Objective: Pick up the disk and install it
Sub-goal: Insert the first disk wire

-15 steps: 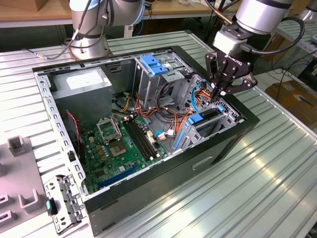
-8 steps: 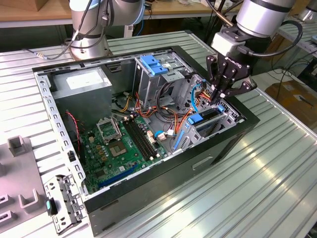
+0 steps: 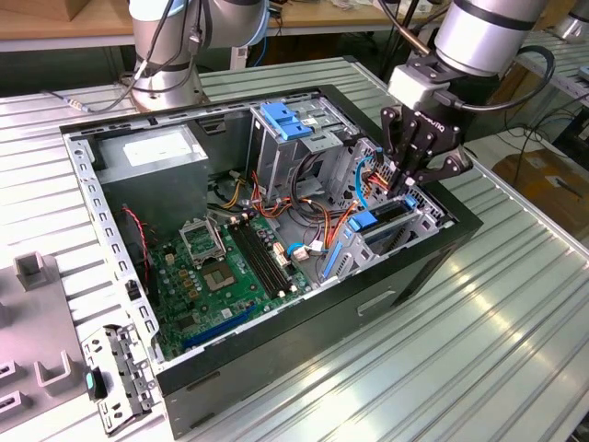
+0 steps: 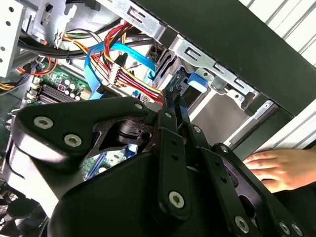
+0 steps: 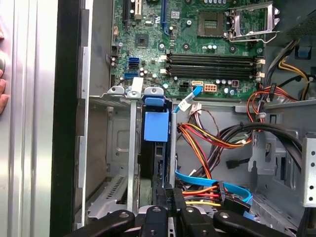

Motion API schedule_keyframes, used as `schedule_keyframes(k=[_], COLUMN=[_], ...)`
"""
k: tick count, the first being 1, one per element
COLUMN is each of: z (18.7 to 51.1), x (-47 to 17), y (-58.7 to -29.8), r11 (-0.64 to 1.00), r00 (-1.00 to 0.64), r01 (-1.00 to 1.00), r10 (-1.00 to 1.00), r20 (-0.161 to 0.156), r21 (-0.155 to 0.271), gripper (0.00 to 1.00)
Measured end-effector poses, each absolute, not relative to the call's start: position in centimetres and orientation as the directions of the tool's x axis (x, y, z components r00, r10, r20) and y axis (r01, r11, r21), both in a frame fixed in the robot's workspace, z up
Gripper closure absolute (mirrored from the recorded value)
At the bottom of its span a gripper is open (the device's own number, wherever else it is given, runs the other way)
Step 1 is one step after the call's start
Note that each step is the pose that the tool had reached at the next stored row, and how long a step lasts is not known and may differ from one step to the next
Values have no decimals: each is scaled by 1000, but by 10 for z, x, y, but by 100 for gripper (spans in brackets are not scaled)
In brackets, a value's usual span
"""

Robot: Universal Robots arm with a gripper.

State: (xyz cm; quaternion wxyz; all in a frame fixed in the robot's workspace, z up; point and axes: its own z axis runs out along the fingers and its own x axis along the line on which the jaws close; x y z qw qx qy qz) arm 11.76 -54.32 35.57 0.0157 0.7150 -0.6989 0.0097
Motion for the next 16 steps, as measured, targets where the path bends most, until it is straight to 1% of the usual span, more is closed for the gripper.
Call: schedule_keyframes(k=[16], z=[350], x=[117], y=[-549], r11=[10], r00=[-9], r01=[-1000], r10=[-999], r20=[36], r21=[9], gripper=[84])
